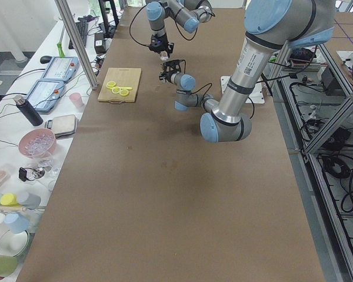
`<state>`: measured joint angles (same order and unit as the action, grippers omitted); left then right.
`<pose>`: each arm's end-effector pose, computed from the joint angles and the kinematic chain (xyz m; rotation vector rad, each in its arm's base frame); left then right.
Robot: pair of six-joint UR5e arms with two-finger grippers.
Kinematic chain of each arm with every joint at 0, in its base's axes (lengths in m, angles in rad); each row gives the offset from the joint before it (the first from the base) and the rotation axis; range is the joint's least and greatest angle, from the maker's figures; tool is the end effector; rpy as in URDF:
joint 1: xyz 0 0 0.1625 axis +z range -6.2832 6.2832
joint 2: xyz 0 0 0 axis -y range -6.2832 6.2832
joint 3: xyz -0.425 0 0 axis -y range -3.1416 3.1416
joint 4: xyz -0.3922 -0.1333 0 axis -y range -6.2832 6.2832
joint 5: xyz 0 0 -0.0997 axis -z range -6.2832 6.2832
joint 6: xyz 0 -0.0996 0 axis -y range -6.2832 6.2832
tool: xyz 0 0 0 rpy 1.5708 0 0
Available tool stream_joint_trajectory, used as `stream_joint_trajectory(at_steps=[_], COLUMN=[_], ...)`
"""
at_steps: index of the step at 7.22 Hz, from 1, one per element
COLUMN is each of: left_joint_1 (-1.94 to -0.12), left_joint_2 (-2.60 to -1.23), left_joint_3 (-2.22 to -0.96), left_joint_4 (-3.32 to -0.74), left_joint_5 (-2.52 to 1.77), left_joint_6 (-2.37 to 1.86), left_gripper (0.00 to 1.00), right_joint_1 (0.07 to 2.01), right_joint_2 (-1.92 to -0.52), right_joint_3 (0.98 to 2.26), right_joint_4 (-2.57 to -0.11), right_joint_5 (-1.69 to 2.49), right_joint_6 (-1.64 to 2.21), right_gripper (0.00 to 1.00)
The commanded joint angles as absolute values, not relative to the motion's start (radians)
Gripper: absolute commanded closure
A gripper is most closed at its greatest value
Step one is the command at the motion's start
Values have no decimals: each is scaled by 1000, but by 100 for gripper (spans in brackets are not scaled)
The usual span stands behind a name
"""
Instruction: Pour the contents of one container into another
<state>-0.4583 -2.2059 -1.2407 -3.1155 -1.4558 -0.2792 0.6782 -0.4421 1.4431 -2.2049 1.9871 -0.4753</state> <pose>0.5583 -0.4368 0.2638 1.4894 1.1381 0.4727 -0.5034 -0.5251 0.0634 0.2927 -0.5207 -1.4072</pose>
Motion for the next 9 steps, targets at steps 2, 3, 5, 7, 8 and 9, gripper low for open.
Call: stream_joint_trajectory(at_steps=[2,3,5,7,8,9], left_joint_1=[-459,-459,-459,-459,-459,-459], left_joint_2=[-2206,-2206,-2206,-2206,-2206,-2206], left_joint_3=[-1241,-1241,-1241,-1241,-1241,-1241], left_joint_4=[-3116,-3116,-3116,-3116,-3116,-3116], left_joint_5=[-1456,-1456,-1456,-1454,-1456,-1456], left_joint_6=[-279,-279,-279,-279,-279,-279], left_gripper=[100,100,100,100,100,100], right_joint_1=[684,684,684,687,689,693], right_joint_2=[-405,-390,-388,-391,-397,-399], right_joint_3=[1404,1384,1382,1384,1393,1407], right_joint_4=[-2246,-2246,-2246,-2243,-2235,-2220], right_joint_5=[1985,1985,1980,1980,1988,1999], right_joint_6=[-471,-469,-469,-468,-468,-468], right_gripper=[100,100,100,100,100,100])
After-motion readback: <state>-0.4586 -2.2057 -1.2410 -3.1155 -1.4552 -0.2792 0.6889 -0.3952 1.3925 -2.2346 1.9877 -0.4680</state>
